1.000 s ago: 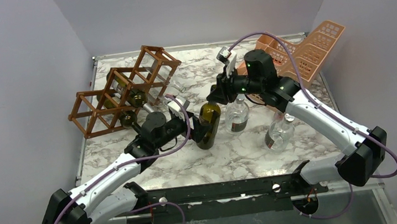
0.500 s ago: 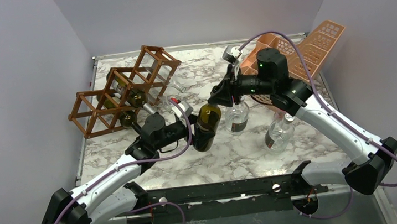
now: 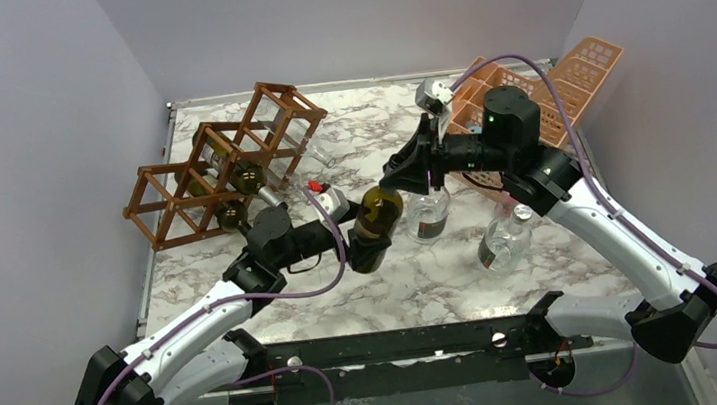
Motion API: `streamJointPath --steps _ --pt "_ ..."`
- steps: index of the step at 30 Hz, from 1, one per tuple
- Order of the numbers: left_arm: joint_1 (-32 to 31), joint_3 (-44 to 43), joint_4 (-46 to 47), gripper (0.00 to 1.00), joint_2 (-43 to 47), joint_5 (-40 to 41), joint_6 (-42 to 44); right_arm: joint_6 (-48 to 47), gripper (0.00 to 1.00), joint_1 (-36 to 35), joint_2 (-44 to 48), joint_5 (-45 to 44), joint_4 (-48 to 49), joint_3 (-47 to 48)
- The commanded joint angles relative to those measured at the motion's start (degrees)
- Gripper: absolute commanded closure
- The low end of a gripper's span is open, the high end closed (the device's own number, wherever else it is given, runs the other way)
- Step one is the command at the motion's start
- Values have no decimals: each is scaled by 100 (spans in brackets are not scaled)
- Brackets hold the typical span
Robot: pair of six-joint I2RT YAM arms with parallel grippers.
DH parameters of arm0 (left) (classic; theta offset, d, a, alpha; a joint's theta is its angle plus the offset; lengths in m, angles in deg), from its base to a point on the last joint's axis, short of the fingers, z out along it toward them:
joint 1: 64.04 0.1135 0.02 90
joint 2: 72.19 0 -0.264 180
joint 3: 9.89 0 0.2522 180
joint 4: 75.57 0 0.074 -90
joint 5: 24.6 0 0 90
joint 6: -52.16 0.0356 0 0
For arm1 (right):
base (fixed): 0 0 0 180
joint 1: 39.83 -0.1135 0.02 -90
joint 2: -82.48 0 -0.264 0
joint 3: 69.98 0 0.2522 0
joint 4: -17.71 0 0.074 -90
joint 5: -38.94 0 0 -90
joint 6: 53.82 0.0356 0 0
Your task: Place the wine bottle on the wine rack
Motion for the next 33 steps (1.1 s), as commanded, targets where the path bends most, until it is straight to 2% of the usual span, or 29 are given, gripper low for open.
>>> streamJointPath --steps 1,3,4,6,11,16,20,26,33 --pt "-4 -334 211 100 47 -259 577 414 66 -33 453 412 345 161" --pt "-6 -381 188 100 115 -91 773 374 35 -33 585 130 140 146" --pt "-3 -420 142 100 159 59 973 349 27 -33 662 -5 86 105" --pt "0 -562 -71 100 231 365 1501 278 20 -34 776 -204 -114 132" --pt "2 -1344 -1269 100 133 1215 3734 256 17 -33 938 -792 -983 542" --pt "-5 -1537 -1324 100 204 1649 5313 317 17 -34 1019 -1581 -1719 928" --pt "-6 -1656 -1467 100 246 1559 6140 356 17 -29 915 -1868 -2055 1172" --pt "-6 -1541 -1561 100 242 1712 7174 227 17 -33 872 -1833 -2106 1289" --pt "-1 -1345 -1517 100 119 2000 8371 -287 17 -29 249 -1927 -2403 1094"
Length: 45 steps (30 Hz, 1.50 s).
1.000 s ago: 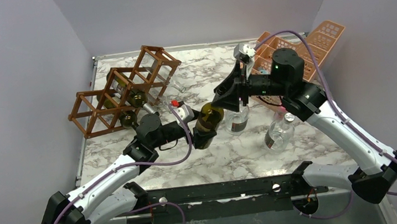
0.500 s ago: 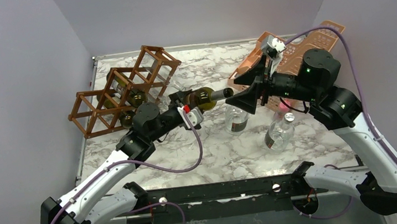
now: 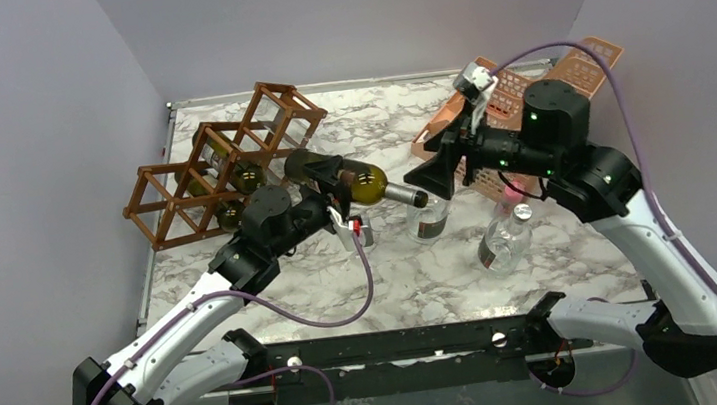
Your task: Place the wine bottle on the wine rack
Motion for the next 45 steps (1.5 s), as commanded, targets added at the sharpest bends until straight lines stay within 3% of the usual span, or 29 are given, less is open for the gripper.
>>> streamJointPath --steps 1,15,36,39,45 --pt "-10 -35 551 100 21 319 1312 -423 17 -26 -547 -176 -457 -50" --pt "-69 -79 580 100 -321 810 2548 -622 30 -62 -1452 70 -501 -303" --pt "-95 -240 877 100 -475 973 2209 -248 47 -627 -2230 -217 -51 -501" --pt "-95 -287 882 100 -488 1009 2071 -230 58 -654 -2220 -266 -14 -549" --pt "-97 -294 878 100 -469 985 1956 -177 97 -669 -2098 -477 126 -572"
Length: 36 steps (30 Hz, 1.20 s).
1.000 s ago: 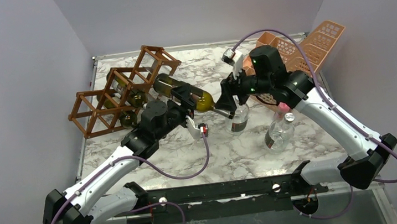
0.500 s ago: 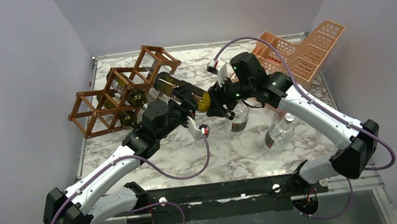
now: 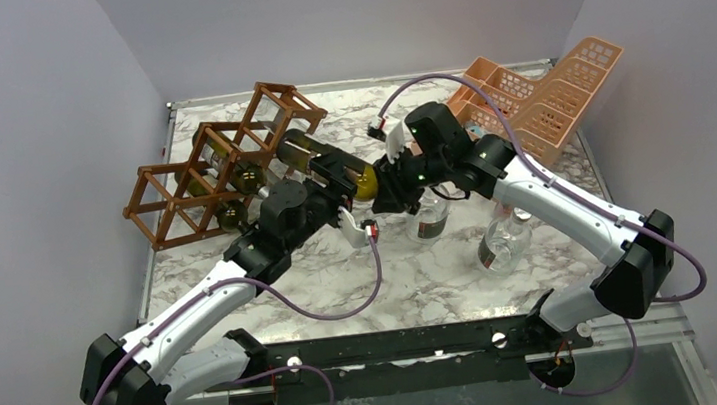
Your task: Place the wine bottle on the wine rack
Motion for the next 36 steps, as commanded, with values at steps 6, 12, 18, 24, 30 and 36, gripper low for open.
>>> streamJointPath --steps 6,12,18,24,30,36 --pt "-31 -112 995 12 274 -83 -405 116 99 -52 424 -732 737 -193" --pt "-32 -63 909 1 589 -208 -1365 458 99 -52 936 -1520 1306 -426" --pt "-32 -64 1154 1 1021 353 -3382 715 99 -52 1237 -2035 1533 -572" --pt "23 -799 682 1 969 2328 -5417 936 99 -52 1377 -2205 1679 -771" --pt "636 -1594 19 1 739 2195 -6524 993 99 -52 1430 -2206 1697 -945" --pt "2359 -2456 -1029 1 65 1552 -8062 1014 99 -52 1535 -2047 1790 -1180"
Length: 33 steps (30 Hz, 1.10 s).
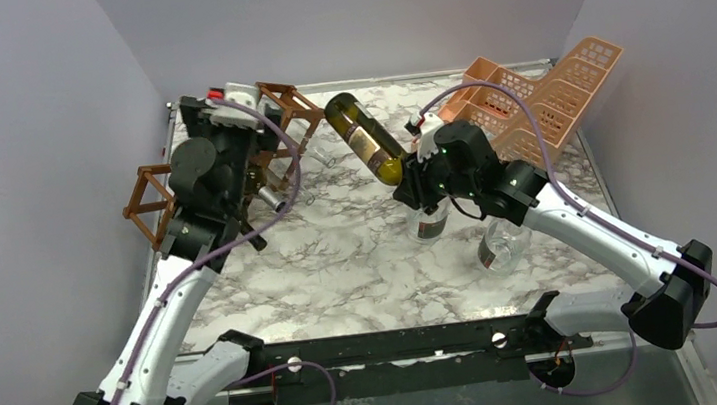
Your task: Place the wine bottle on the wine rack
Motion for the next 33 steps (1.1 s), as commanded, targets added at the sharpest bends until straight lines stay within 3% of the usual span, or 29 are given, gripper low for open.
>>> streamJointPath --steps 1,10,17,23,33 --pt "1157 -553 -1021 1 -508 -343 -1685 43 99 -11 341 20 919 -23" --pt "3302 -1092 -2760 3 -1112 177 -3722 -45 99 -11 481 438 925 -223" --pt "4085 -716 -3333 5 -1073 201 -4430 -650 99 -11 596 1833 915 -389" --pt "4444 -307 -3367 19 -1172 -94 -4771 -581 99 -11 511 3041 1500 -633" --pt "4471 -256 -3457 52 -1373 -872 -4948 -491 99 -11 113 3281 1836 -575"
